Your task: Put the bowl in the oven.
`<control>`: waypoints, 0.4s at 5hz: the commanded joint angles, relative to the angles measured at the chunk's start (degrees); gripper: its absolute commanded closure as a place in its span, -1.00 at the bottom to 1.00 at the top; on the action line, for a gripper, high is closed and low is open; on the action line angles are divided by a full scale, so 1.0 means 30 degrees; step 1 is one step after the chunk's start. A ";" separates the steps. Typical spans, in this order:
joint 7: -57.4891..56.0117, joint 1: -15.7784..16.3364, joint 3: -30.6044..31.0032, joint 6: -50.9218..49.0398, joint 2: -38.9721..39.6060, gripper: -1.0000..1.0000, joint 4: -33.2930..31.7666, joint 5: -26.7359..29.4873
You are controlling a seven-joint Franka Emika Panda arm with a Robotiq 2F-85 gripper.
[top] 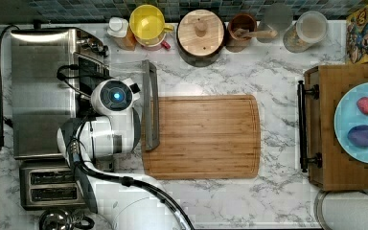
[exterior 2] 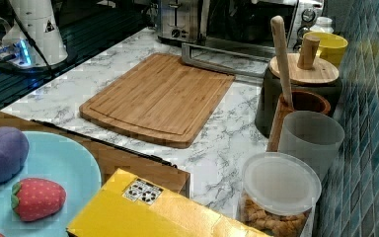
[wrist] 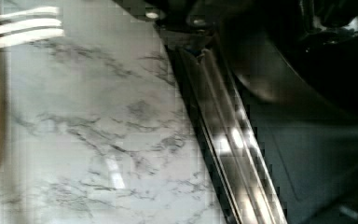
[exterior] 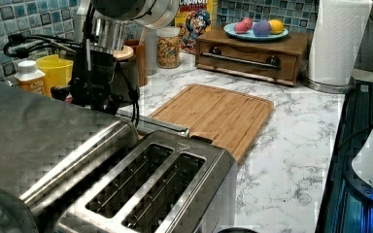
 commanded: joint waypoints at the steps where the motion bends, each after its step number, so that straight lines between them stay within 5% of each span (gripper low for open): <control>1: -0.1765 -0.1668 0.2293 0.2639 -0.1528 0.00 -0.1751 0.6036; 2: -0.1714 -0.2464 0.2097 0.2014 -0.2663 0.00 -0.2321 0.6207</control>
